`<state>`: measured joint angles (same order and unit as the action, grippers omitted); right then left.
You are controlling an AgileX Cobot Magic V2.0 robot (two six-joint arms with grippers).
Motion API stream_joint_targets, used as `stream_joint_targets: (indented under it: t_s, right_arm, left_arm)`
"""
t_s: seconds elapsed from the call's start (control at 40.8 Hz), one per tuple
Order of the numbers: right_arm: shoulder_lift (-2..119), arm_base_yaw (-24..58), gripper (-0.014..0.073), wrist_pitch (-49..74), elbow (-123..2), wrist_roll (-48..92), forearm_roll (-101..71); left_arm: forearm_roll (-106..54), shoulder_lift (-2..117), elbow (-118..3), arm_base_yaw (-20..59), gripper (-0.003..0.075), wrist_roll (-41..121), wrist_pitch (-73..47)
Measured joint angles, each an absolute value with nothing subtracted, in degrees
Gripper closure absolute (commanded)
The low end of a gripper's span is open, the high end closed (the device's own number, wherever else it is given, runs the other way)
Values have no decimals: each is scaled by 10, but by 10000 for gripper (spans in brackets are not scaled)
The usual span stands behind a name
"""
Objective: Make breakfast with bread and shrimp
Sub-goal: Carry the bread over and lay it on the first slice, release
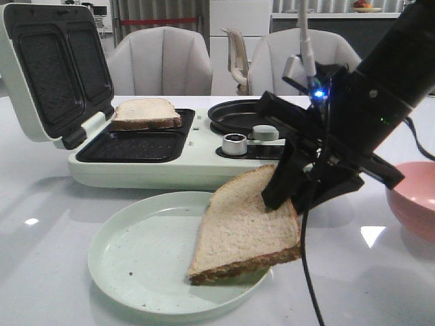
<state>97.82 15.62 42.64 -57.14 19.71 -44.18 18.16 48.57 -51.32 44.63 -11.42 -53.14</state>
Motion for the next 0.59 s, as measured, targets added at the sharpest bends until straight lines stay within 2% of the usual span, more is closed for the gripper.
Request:
stream_joint_targets:
  t_s: [0.294, 0.589]
  right_arm:
    - [890, 171, 559, 447, -595, 207, -465]
    - [975, 232, 559, 364, -733, 247, -519]
  left_arm:
    - [208, 486, -513, 446, 241, -114, -530]
    - [209, 486, -513, 446, 241, -113, -520]
